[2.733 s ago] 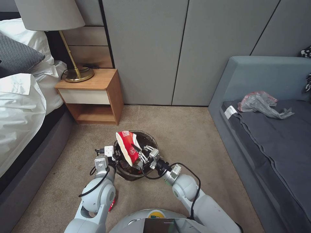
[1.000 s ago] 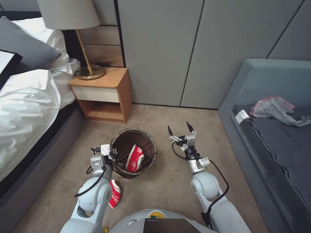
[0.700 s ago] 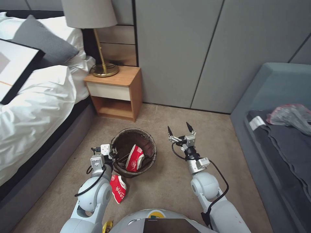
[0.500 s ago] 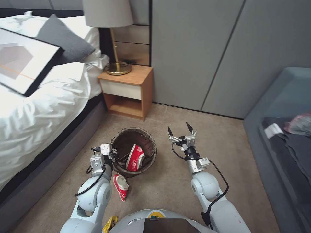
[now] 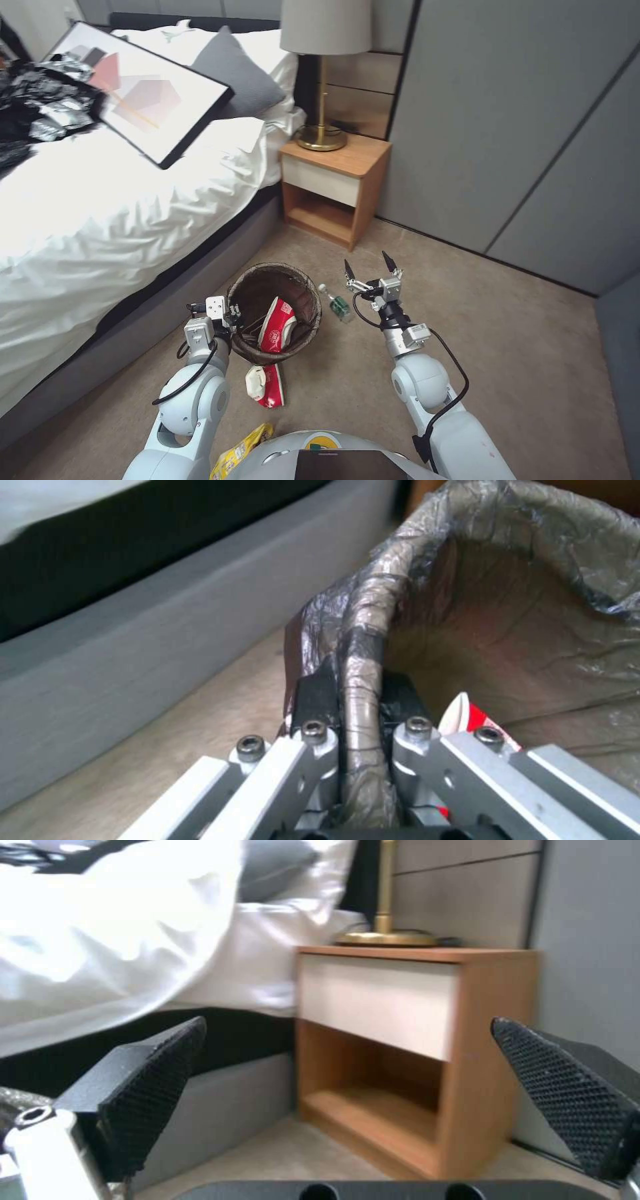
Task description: Pick up the trash bin, then pick up the garbage from the floor and place it into the trash bin.
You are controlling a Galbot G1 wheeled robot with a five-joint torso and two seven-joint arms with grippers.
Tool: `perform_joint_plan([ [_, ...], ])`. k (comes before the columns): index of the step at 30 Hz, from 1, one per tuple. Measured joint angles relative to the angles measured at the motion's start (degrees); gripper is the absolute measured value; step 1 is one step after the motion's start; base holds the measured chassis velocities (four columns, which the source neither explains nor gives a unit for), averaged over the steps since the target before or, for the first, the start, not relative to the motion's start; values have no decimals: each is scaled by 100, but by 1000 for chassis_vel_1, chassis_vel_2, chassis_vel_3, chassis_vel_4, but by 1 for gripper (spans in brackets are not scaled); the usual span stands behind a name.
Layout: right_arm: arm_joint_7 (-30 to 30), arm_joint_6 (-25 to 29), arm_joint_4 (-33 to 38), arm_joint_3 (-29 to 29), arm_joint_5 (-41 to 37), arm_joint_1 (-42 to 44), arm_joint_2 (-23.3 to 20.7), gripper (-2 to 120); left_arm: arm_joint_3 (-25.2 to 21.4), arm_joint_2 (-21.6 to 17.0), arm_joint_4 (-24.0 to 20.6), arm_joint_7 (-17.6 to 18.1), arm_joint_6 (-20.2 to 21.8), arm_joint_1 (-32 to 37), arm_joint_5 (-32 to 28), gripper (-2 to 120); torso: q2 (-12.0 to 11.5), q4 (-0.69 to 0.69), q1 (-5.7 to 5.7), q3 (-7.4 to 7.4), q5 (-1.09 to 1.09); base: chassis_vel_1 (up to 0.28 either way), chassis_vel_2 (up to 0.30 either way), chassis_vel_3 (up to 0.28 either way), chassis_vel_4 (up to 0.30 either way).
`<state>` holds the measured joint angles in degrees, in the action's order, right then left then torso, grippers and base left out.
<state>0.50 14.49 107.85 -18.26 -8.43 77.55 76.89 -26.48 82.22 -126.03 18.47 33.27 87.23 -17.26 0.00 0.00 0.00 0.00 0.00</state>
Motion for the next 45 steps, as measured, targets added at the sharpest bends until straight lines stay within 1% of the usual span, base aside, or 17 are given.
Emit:
perform_joint_plan([
  [7, 8, -20, -6, 11, 4, -37, -7, 100, 4, 1, -17, 2, 1, -9, 1, 4, 0, 0, 0, 0, 0, 112, 122, 126, 128],
  [13, 8, -29, -51, 16, 29, -50, 8, 100, 5, -8, -120, 2, 22, 7, 0, 4, 0, 0, 0, 0, 0, 130, 136, 130, 114],
  [19, -43, -39, -114, -67, 121, -52, 31, 100, 5, -6, -42, -108, -134, 32, 100, 4, 0, 3, 0, 0, 1, 112, 120, 132, 139],
  [21, -44, -41, -113, -115, 119, -41, 10, 100, 21, -4, 33, -108, -178, 21, 133, 4, 0, 2, 0, 0, 0, 74, 64, 63, 68],
  [27, -45, -86, -68, -173, 117, -35, -12, 100, 75, -2, 49, -104, -189, -9, 135, 4, 0, -3, 0, 0, 0, 7, 11, 7, 5],
  [31, -87, -192, -69, -271, 155, -48, -20, 100, 83, -19, 43, -106, -178, 3, 124, 4, 0, -1, 0, 0, 1, 0, 0, 0, 0],
  [35, -208, -433, -101, -477, 449, -92, -61, 100, 90, -49, 19, -109, -120, 17, 39, 4, 0, -1, 0, 0, 1, 0, 0, 0, 0],
  [40, -296, -698, -175, -649, 625, -125, -97, 100, 120, -53, -1, -119, -56, 15, -21, 4, 0, -1, 0, 0, 1, 0, 0, 0, 0],
  [43, -323, -1134, -361, -807, 654, -239, -128, 100, 140, -56, 2, -118, -23, 6, -27, 4, 0, -1, 0, 0, 1, 0, 0, 0, 0],
  [44, -323, -1134, -361, -807, 654, -239, -128, 100, 140, -56, 2, -118, -23, 6, -27, 4, 0, -1, 0, 0, 1, 0, 0, 0, 0],
  [45, -321, -1358, -502, -860, 658, -326, -143, 100, 146, -58, 13, -117, -18, 2, -27, 4, 0, 0, 0, 0, 1, 0, 0, 0, 0],
])
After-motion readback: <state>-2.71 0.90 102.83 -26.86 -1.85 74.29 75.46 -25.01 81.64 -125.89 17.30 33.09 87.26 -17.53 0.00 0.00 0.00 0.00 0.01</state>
